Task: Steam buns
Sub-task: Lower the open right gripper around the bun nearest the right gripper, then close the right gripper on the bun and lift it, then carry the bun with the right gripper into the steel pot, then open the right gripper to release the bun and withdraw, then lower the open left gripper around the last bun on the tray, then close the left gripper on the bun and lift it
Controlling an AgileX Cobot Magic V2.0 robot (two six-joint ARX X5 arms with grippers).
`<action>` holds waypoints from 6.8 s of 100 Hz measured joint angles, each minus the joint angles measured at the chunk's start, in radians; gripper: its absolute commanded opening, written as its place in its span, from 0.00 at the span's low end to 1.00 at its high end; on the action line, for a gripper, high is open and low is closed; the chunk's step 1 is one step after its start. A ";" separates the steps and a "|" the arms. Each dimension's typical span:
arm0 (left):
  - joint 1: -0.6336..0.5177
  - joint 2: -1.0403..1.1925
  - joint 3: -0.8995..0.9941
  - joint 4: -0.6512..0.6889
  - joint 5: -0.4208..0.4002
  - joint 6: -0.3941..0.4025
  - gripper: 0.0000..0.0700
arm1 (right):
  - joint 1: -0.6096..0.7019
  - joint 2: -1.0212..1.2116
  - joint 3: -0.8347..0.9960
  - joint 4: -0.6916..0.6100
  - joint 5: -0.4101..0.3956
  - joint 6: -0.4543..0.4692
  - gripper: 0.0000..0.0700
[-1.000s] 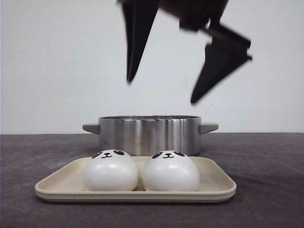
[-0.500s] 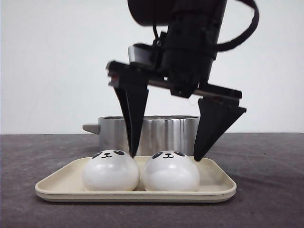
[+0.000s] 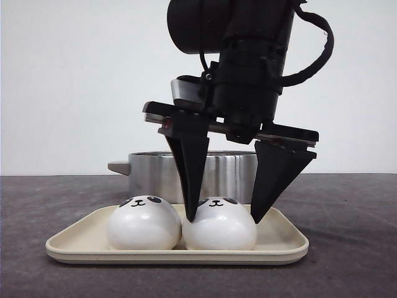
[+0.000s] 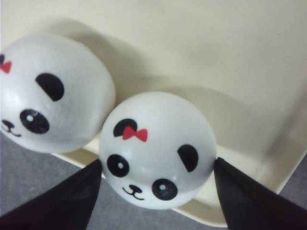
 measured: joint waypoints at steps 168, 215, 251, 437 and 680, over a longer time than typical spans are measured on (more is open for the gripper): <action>-0.020 0.015 0.000 0.000 0.000 0.005 0.97 | -0.288 0.106 0.568 0.026 0.102 -0.287 0.01; -0.020 0.015 0.000 -0.041 0.000 0.012 0.97 | -0.304 0.287 0.568 0.055 0.105 -0.364 0.01; -0.020 0.016 0.000 -0.048 0.000 0.027 0.97 | -0.306 0.330 0.568 -0.003 0.102 -0.391 0.46; -0.073 0.038 -1.265 0.272 0.163 -0.188 0.97 | -0.112 -0.482 0.733 -0.140 0.132 -0.392 0.01; -0.151 0.195 -0.938 0.644 0.123 -0.153 0.00 | -0.073 -0.483 0.733 -0.191 0.129 -0.373 0.01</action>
